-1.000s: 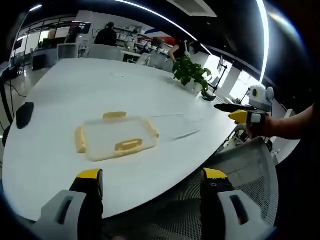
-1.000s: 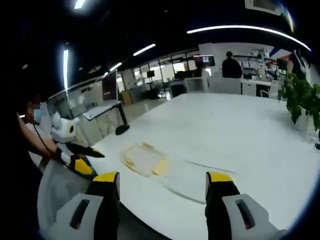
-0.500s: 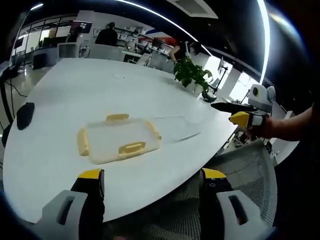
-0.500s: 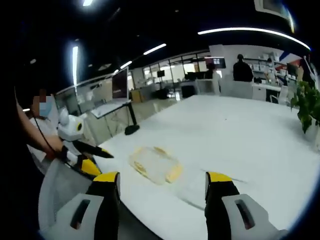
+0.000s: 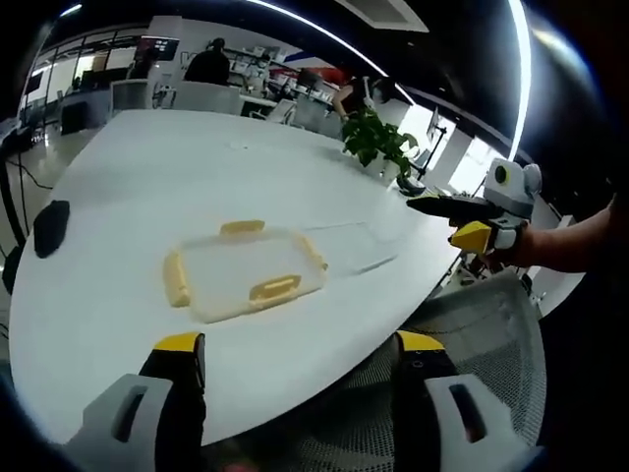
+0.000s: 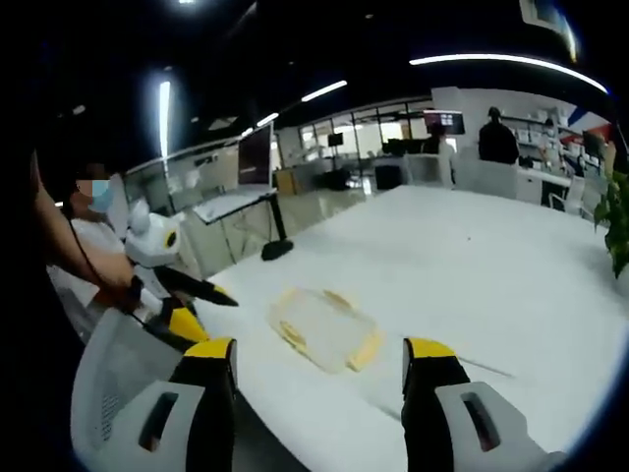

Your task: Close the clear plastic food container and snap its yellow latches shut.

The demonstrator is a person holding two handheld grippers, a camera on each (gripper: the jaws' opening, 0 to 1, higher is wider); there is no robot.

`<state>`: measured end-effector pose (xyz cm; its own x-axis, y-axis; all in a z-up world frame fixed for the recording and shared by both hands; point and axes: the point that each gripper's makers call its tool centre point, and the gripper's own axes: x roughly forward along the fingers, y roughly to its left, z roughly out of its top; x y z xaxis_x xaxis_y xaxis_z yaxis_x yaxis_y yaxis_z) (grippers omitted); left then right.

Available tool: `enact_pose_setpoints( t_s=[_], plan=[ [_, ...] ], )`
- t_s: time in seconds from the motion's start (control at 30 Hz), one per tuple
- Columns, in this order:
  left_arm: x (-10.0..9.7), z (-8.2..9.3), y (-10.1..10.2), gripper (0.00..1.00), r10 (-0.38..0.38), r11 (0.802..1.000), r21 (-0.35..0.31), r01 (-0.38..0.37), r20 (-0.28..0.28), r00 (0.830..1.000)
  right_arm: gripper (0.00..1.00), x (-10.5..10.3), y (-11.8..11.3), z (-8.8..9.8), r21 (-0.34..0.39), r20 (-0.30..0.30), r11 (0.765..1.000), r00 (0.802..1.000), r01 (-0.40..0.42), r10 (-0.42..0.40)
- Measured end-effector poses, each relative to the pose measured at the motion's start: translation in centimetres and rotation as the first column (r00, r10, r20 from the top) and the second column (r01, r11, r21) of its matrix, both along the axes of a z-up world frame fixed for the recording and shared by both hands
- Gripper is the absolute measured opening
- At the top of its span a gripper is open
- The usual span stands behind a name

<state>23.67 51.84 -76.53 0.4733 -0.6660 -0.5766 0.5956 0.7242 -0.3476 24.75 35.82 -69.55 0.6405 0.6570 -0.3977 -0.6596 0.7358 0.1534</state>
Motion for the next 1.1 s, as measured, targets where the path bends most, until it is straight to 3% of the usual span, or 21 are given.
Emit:
enact_pose_setpoints(
  t_s=[0.5,1.1],
  plan=[
    [2.2,-0.3,1.0,0.76,-0.039,0.999,0.038,0.038,0.024,0.999,0.67,1.7,0.0,-0.7,-0.025,-0.004,1.000,1.000,-0.006,0.005],
    [3.8,-0.6,1.6,0.74,-0.099,0.994,0.060,0.097,0.036,0.994,0.66,2.5,1.7,-2.3,-0.078,-0.016,0.994,0.997,-0.074,0.073]
  ],
)
